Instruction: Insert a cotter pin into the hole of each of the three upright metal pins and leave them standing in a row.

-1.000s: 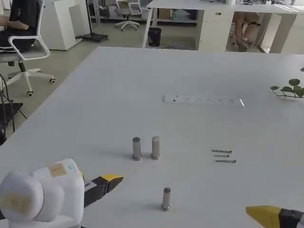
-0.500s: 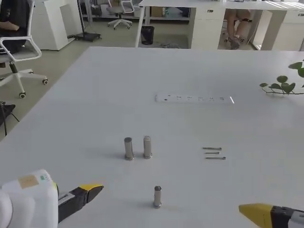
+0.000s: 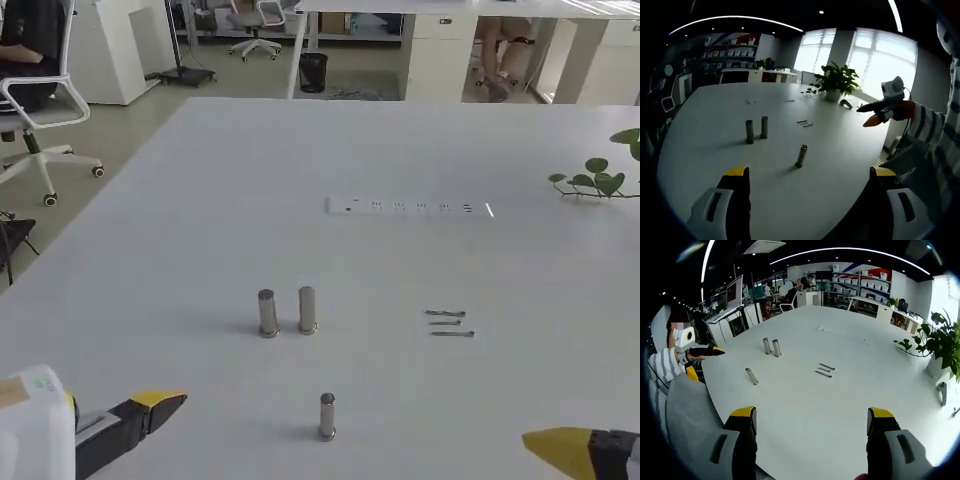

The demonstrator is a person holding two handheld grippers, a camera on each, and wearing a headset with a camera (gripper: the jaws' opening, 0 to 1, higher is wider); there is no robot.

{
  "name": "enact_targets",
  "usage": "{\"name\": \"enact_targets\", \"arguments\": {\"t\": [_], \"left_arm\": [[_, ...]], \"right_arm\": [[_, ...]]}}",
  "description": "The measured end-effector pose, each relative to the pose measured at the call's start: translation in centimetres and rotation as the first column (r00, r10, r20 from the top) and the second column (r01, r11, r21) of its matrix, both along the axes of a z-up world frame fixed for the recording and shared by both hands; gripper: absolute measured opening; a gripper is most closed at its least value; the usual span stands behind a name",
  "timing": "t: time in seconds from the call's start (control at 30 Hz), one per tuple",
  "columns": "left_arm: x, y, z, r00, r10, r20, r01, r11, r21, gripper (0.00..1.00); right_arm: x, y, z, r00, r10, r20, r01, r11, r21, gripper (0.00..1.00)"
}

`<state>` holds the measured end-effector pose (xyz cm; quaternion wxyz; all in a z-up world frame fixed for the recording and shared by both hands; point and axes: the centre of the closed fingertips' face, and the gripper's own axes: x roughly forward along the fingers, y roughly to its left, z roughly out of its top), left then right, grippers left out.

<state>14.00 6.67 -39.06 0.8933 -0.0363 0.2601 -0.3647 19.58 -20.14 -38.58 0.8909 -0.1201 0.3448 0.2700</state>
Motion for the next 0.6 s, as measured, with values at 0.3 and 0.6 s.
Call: {"name": "enact_targets", "arguments": {"t": [0.3, 0.6], "left_arm": [[-0.1, 0.3, -0.1, 1.0, 0.017, -0.007, -0.017, 1.0, 0.011, 0.99], [-0.2, 0.4, -0.5, 0.999, 0.045, -0.01, -0.045, 0.999, 0.014, 0.99]], "right_arm": [[1.8, 0.9, -0.1, 0.994, 0.107, -0.022, -0.107, 0.994, 0.033, 0.87], [5.2, 0.3, -1.0, 0.966, 0.258, -0.028, -0.26, 0.954, -0.152, 0.74]]}}
